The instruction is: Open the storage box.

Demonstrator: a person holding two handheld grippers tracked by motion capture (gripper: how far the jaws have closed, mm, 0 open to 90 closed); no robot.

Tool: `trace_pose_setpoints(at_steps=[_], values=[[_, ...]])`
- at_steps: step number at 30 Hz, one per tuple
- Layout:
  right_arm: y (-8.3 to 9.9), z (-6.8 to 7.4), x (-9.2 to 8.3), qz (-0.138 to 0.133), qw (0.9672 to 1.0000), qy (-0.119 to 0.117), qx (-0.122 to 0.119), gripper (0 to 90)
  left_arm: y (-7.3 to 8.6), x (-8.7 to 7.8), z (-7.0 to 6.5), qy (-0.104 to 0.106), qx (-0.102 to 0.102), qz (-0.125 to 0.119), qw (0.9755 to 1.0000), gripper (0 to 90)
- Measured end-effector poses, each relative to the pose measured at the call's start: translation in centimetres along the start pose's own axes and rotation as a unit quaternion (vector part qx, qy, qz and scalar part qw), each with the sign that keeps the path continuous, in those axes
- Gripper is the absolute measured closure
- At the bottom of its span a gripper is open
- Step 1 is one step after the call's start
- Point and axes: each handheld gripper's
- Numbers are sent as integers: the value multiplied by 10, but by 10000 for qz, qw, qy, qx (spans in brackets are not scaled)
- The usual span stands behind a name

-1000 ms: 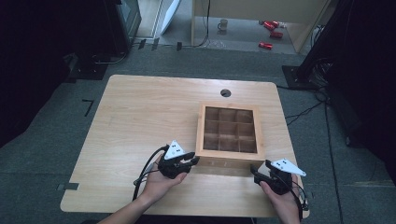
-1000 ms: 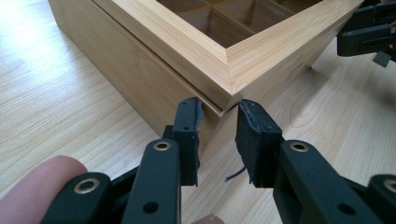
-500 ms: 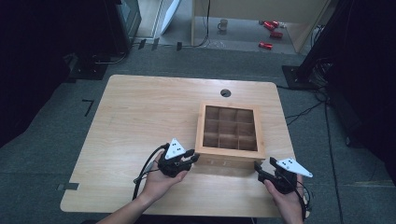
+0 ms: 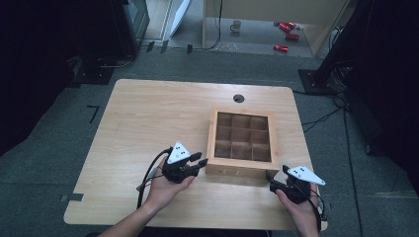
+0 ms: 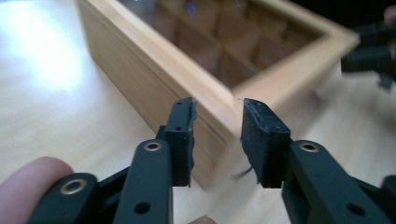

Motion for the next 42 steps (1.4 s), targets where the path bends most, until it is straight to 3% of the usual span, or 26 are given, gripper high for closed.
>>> trace_pose_setpoints(at_steps=[5, 9, 13, 21, 32, 42], values=[[1, 0, 0, -10, 10000, -10, 24, 317, 12, 10, -9, 1, 137, 310, 9994, 541], [2, -1, 0, -31, 10000, -47, 67, 317, 12, 16, -10, -120, 102, 249, 9996, 515], [3, -2, 1, -43, 9999, -76, 68, 316, 10, 17, -7, -155, -18, 172, 9997, 589], [13, -2, 11, 330, 9994, -77, 43, 317, 9, 17, -4, -142, -20, 191, 9997, 629], [11, 1, 12, 266, 9995, -158, 11, 354, 10, 16, -5, -203, 99, 197, 9996, 656], [12, 2, 11, 231, 9995, -219, 16, 410, 8, 15, -4, -151, 27, 225, 9996, 659]])
Point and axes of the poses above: each handheld gripper's, and its own axes: x roughly forward along the jaws, y roughly out of its underside, z roughly to its left, and after that the axes turned 12 degrees about -x, right-handed
